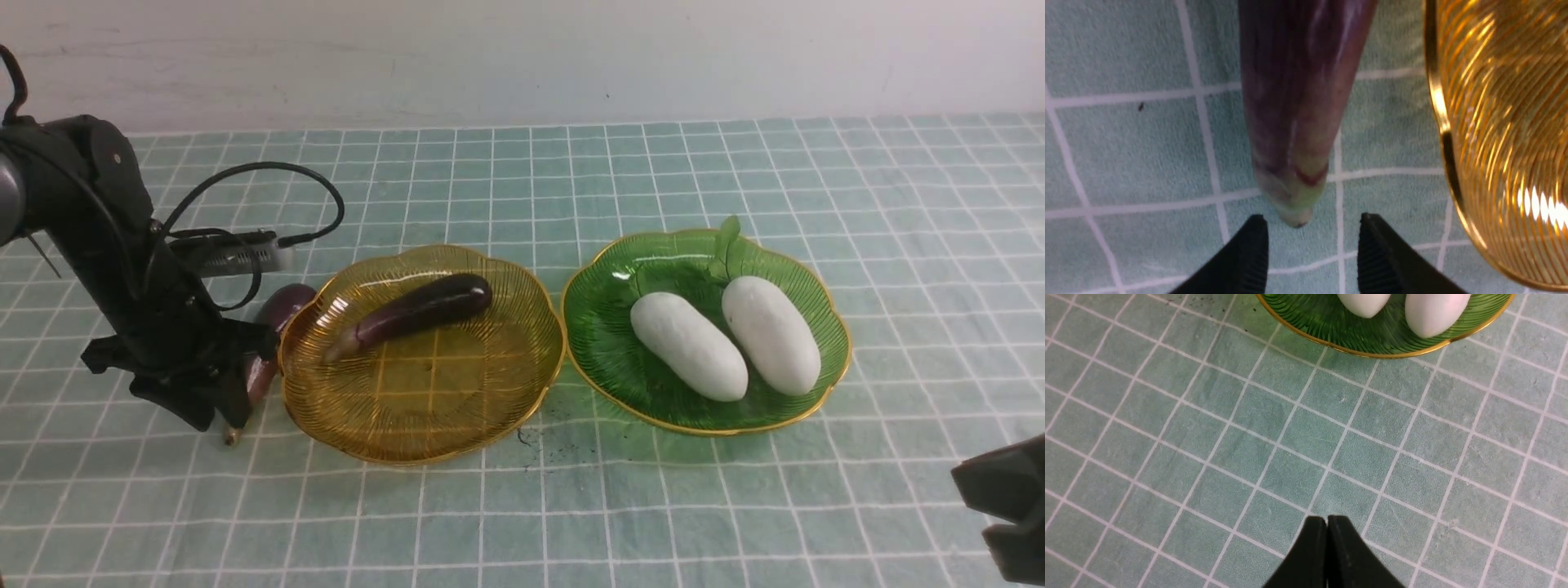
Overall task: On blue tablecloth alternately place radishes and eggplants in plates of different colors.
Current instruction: 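Pick up the eggplant and place it in the yellow plate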
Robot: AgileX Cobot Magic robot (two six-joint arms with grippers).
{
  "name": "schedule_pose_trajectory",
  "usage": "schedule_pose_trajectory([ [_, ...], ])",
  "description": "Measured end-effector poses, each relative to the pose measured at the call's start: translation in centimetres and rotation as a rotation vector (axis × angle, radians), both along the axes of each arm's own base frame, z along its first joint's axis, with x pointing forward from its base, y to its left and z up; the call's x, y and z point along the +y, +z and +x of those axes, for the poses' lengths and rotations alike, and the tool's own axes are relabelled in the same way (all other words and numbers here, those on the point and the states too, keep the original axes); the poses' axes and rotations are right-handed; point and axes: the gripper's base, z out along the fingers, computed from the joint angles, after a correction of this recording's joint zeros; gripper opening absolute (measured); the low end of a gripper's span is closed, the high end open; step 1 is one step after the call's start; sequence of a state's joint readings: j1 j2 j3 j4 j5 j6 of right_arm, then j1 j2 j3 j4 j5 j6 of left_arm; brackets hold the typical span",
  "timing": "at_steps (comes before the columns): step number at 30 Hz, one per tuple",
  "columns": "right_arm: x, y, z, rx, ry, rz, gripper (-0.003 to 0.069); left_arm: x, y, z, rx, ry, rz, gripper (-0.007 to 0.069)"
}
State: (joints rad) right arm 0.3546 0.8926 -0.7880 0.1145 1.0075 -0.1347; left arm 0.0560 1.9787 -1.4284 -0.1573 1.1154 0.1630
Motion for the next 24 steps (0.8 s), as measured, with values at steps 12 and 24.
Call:
schedule_pose_trajectory([
  [12, 0.0, 0.0, 0.0, 0.001, 0.0, 0.001, -0.0015, 0.2, -1.7, 0.7, -0.005, 0.002, 0.013, 0.0437],
  [24, 0.0, 0.0, 0.0, 0.002, 0.0, 0.001, -0.0015, 0.6, -2.8, 0.9, 0.011, -0.025, 0.063, 0.0246],
])
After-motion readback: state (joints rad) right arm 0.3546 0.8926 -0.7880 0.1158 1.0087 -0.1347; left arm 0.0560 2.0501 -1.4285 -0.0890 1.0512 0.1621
